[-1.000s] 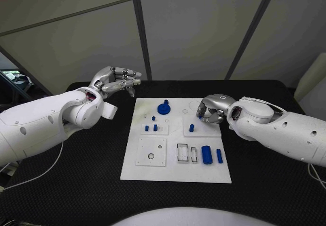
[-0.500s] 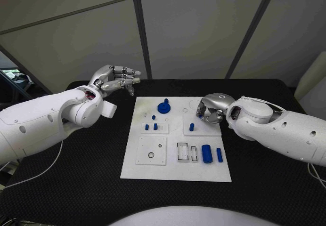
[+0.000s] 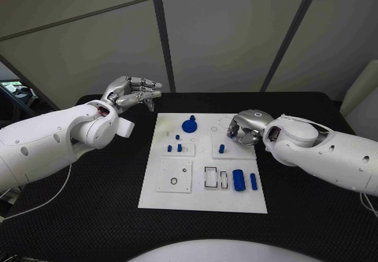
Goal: Assemble the parts on the task board
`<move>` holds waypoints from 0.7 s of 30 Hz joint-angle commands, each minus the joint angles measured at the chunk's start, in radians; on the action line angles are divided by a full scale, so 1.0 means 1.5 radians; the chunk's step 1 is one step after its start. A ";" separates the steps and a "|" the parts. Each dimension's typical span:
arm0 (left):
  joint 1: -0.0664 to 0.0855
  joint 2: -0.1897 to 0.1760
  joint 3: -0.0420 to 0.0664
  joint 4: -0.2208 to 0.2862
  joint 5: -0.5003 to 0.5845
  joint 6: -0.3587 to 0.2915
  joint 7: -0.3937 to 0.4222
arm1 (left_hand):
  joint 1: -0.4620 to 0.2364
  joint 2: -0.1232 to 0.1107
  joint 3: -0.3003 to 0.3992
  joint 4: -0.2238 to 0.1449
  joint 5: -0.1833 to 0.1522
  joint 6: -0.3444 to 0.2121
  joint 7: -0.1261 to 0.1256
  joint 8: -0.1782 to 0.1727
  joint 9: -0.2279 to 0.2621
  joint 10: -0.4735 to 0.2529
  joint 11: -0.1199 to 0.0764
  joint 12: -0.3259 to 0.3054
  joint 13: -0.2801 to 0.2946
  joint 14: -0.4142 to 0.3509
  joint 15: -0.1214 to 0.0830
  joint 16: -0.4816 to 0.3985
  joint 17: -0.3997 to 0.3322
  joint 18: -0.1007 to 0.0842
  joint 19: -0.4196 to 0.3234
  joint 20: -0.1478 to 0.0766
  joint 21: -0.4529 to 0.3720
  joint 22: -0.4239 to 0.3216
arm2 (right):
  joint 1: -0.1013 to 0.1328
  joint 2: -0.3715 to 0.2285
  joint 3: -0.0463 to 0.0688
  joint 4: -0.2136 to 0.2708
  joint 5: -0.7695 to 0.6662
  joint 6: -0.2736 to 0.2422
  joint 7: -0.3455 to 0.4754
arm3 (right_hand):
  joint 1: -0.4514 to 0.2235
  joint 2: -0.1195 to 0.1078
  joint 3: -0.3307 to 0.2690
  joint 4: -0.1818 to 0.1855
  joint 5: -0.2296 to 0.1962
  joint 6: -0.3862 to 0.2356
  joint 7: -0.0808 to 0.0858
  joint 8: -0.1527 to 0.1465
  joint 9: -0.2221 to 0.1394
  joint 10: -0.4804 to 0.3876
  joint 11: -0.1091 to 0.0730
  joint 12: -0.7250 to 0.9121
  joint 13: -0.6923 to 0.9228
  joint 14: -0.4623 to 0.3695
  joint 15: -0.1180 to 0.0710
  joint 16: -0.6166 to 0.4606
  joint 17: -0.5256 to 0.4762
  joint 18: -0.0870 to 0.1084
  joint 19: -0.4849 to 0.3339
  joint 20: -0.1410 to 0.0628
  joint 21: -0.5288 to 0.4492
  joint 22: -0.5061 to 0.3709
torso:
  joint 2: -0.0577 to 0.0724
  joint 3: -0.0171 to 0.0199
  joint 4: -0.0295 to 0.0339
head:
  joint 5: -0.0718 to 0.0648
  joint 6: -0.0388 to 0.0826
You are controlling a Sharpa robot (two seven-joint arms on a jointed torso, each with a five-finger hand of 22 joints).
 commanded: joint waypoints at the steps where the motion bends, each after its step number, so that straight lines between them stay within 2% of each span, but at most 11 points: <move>1: 0.001 0.000 0.000 -0.001 0.003 -0.002 0.002 | 0.000 0.007 -0.001 -0.005 0.002 0.001 0.005 0.004 -0.001 -0.005 -0.001 0.005 0.001 0.001 0.001 -0.002 -0.001 -0.003 0.001 -0.001 -0.001 0.001 | 0.001 -0.005 0.000 0.012 0.013 -0.033 0.020 | 0.001 0.004 -0.001 -0.005 0.005 0.002 0.003 0.001 0.001 0.009 -0.002 -0.001 0.001 0.025 -0.003 0.004 0.001 -0.008 0.006 0.002 0.005 0.002 | 0.000 -0.0005 -0.0003 | 0.000 0.001; 9: 0.001 0.001 0.000 -0.002 0.003 -0.002 0.001 | -0.001 0.008 -0.001 -0.004 0.002 0.001 0.005 0.004 -0.001 -0.005 -0.001 0.005 0.001 0.001 0.001 -0.003 -0.001 -0.003 0.001 -0.001 -0.001 0.001 | 0.001 -0.022 0.004 0.041 0.041 -0.047 0.028 | 0.001 0.004 0.000 -0.006 0.006 0.001 0.003 0.000 0.001 0.009 -0.002 -0.002 0.001 0.025 -0.003 0.006 0.001 -0.009 0.006 0.002 0.007 0.004 | 0.000 0.0001 -0.0001 | -0.001 0.003; 16: 0.001 0.002 0.000 -0.004 0.003 0.001 -0.001 | -0.003 0.008 -0.001 -0.003 0.002 0.000 0.006 0.004 -0.001 -0.007 -0.001 0.007 0.001 0.000 0.002 -0.004 -0.003 -0.003 0.001 -0.001 -0.001 0.001 | 0.003 -0.038 0.024 0.084 0.088 -0.057 0.037 | 0.001 0.004 0.000 -0.007 0.008 0.000 0.004 -0.001 0.001 0.008 -0.001 -0.004 0.001 0.025 -0.002 0.006 0.001 -0.009 0.006 0.002 0.007 0.005 | -0.001 -0.0015 0.0008 | -0.002 0.004; 21: 0.001 0.005 0.000 -0.005 0.003 0.002 -0.001 | -0.004 0.009 -0.001 -0.004 0.002 -0.001 0.006 0.005 -0.001 -0.009 0.000 0.009 0.001 -0.003 0.003 -0.007 -0.004 -0.003 0.000 0.000 -0.003 0.001 | 0.003 -0.040 0.033 0.134 0.136 -0.063 0.050 | 0.000 0.004 0.000 -0.008 0.012 -0.002 0.006 -0.002 0.001 0.007 0.000 -0.007 0.002 0.025 -0.001 0.008 0.002 -0.009 0.006 0.003 0.009 0.006 | 0.000 -0.0007 0.0001 | 0.003 0.004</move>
